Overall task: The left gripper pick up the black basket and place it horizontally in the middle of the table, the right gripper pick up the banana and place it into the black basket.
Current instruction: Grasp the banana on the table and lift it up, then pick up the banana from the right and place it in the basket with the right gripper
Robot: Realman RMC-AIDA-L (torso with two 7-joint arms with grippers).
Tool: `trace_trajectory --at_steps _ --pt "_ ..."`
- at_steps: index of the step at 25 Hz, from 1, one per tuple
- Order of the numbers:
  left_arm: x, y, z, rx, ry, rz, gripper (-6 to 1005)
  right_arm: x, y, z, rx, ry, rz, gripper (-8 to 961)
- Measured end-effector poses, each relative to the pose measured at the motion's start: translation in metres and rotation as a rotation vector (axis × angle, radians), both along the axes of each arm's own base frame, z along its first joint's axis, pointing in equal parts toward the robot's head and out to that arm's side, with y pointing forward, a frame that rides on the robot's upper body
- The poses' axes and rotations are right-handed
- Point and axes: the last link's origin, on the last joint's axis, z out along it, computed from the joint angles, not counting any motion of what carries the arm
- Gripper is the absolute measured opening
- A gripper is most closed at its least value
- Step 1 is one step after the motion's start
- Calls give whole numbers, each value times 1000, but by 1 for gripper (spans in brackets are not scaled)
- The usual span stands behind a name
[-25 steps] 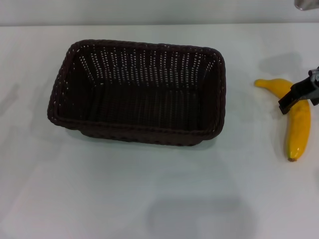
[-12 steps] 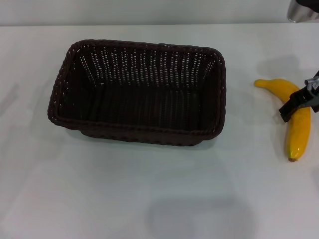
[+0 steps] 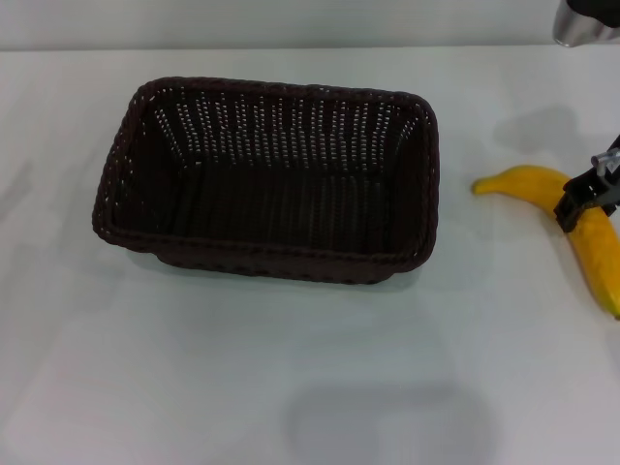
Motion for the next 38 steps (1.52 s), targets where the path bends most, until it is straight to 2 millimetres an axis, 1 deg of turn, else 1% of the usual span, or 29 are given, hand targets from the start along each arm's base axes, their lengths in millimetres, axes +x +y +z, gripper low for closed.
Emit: trace_trajectory --at_steps 3,6,8,11,14,15,16,18,20,22,26,29,32,35,38 --pt "0 0 1 1 1 1 889 -2 3 1 8 -4 20 551" --pt "-1 -1 1 1 1 4 889 -12 9 8 37 5 71 525" --pt "-3 -3 1 2 0 10 889 -23 15 17 72 10 119 507" --pt "-5 -7 3 9 -5 18 888 -45 23 33 120 11 210 493" --pt "-6 -9 4 14 -8 20 888 -76 26 49 160 26 333 504" --pt "-6 -9 4 13 -11 19 888 -85 26 52 167 35 369 508" --pt "-6 -9 3 11 -21 19 888 -99 25 55 170 57 426 511" --pt "-5 -10 3 5 -45 23 888 -119 23 54 154 108 520 519" --pt "-5 -10 3 -2 -72 27 888 -136 18 41 99 203 628 526" --pt "-4 -11 3 -5 -89 22 888 -145 12 26 35 298 706 534" --pt "-5 -13 4 7 -104 21 888 -153 4 -5 -47 400 803 548" --pt "-5 -15 5 11 -106 23 889 -151 -2 -23 -107 427 840 560" --pt "-5 -15 4 9 -107 23 889 -149 -6 -35 -158 473 846 571" --pt "-5 -16 2 6 -110 24 889 -146 -8 -41 -171 514 842 582" --pt "-7 -18 2 5 -110 30 889 -139 -10 -43 -161 545 837 593"
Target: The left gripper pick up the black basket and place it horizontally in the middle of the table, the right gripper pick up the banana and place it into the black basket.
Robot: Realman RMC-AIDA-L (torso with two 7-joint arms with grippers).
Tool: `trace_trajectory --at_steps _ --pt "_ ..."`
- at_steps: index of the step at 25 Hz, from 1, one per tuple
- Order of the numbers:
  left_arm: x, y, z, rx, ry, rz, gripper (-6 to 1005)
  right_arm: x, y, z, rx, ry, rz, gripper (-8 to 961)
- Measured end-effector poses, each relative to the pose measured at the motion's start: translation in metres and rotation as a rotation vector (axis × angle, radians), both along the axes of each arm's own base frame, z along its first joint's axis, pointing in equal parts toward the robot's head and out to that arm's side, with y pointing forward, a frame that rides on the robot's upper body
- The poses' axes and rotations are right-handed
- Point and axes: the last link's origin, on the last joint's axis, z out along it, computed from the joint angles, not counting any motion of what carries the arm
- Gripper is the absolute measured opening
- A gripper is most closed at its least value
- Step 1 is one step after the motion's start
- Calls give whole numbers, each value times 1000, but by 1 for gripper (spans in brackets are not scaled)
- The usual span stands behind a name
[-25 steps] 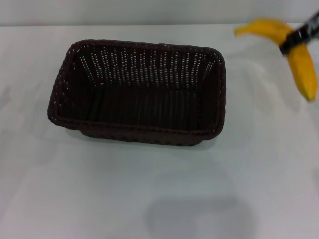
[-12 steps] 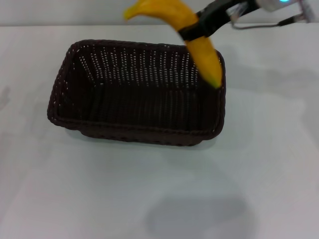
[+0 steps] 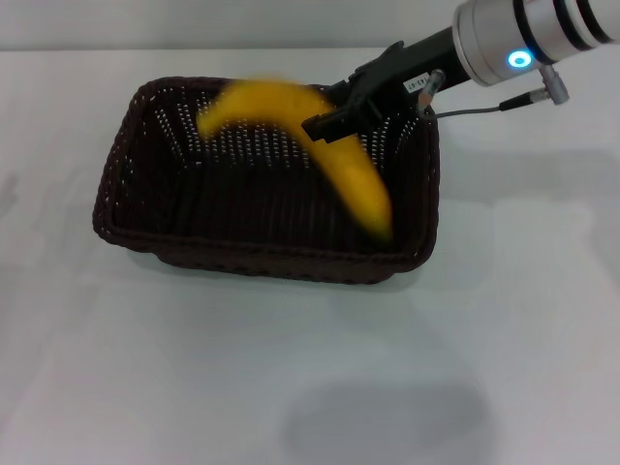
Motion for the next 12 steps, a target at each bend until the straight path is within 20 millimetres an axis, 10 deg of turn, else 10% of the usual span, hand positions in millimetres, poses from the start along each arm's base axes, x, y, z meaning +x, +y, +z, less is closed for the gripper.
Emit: trace_trajectory --at_steps 7,12 --pt "-6 -8 0 8 18 18 889 20 -1 29 70 103 -3 619" --pt "-4 -16 -1 59 47 -19 888 71 -2 69 242 242 -42 808"
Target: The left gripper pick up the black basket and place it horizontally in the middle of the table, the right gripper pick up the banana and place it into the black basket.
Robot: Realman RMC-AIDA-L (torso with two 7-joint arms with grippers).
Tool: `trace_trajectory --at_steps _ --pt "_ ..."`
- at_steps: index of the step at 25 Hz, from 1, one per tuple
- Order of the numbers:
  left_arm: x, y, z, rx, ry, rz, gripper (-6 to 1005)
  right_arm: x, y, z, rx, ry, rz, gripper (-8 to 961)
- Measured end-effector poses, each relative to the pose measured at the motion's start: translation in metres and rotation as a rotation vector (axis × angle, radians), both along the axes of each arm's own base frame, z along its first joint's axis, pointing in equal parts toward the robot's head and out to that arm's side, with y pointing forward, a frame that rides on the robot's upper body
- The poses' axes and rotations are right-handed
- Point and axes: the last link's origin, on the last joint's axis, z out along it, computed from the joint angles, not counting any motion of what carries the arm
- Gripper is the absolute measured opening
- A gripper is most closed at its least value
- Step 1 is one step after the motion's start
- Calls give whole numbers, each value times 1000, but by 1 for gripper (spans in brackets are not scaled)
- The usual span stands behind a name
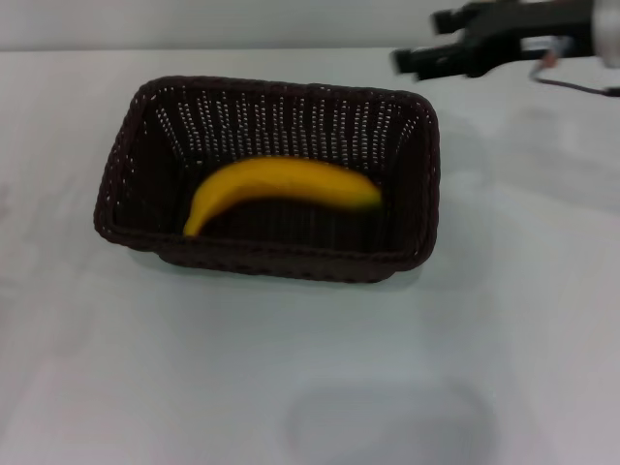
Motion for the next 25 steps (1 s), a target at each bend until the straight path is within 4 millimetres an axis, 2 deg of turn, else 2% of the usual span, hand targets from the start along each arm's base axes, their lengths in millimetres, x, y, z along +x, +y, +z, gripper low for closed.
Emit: trace_trajectory --at_steps 1,5,8,11,14,18,25 --pt "0 -2 0 18 1 -7 888 14 0 5 41 34 -12 846" --pt "2 -16 -3 109 12 -56 888 66 -5 14 217 113 -34 844" --pt "3 -26 -9 187 20 -78 888 97 -10 13 333 149 -50 844" --pt "0 -33 -15 227 42 -64 889 124 -15 4 442 192 -59 844" --pt "-3 -36 -24 248 63 -41 889 142 -22 -2 576 193 -42 844" --pt "-11 -41 -29 298 -1 19 889 158 -30 -1 727 211 -65 844" --pt "-17 -41 -36 321 -7 76 889 190 -45 3 858 166 -170 844"
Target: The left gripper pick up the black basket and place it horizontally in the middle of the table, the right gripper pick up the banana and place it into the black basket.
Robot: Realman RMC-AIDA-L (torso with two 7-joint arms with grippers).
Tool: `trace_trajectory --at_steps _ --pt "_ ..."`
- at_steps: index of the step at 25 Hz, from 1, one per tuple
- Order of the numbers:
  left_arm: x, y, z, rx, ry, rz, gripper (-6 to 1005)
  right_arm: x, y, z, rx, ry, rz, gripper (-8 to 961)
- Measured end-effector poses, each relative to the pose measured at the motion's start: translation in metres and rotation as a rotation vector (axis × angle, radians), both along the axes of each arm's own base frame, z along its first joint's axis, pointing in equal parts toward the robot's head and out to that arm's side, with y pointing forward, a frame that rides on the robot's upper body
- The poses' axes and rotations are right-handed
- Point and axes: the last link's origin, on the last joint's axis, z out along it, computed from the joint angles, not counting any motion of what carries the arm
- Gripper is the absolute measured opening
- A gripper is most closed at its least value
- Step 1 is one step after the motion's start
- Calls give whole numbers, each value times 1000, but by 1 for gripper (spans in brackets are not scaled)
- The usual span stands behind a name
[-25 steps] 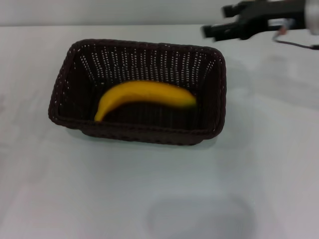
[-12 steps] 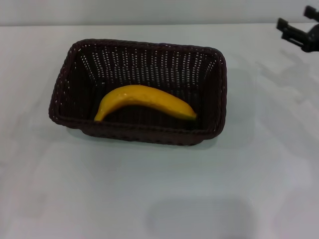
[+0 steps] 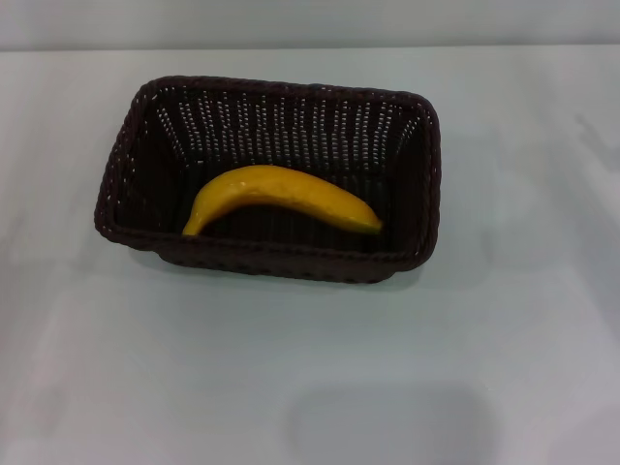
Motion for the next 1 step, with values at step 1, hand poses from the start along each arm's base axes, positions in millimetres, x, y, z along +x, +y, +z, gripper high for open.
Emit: trace_trajectory --at_steps 1 --pt "0 1 -4 2 8 8 889 4 -3 0 15 -13 -14 844"
